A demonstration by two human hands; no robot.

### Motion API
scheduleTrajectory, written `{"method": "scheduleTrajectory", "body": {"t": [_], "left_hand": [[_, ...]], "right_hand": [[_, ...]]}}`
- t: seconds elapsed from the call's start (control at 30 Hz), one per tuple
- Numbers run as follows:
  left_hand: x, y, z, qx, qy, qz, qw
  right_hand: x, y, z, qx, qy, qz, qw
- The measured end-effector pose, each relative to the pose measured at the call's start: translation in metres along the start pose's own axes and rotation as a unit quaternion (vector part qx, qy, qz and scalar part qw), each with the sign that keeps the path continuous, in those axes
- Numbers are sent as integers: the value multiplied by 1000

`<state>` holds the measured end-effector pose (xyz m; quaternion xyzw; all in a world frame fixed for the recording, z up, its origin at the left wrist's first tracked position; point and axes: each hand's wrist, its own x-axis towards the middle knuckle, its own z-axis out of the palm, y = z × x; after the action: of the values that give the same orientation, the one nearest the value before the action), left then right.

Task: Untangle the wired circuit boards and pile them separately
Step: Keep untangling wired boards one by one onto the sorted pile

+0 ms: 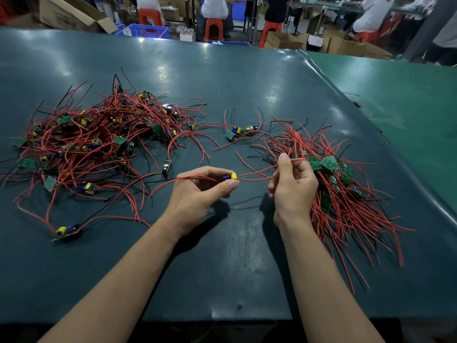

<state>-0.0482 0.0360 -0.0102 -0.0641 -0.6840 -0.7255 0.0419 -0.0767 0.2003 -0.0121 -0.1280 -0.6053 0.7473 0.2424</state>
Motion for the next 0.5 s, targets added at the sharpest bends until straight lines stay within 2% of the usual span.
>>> {"method": "scheduleTrajectory", "body": {"t": [0.07, 0.2, 0.33, 0.5], "left_hand": [[1, 0, -1, -6, 10, 5, 1000], [5, 0, -2, -107, 49, -18, 993], [7, -2, -2, -165, 60, -30, 984], [7, -2, -1, -185, 67, -36, 980]], "right_hand": [[-1, 0, -1, -30, 6, -15, 999], [-1, -8, 1, 111, -8, 75, 991], [-3, -14, 2, 174, -13, 84, 981], [-4, -17, 1, 238, -17, 121, 964]]}}
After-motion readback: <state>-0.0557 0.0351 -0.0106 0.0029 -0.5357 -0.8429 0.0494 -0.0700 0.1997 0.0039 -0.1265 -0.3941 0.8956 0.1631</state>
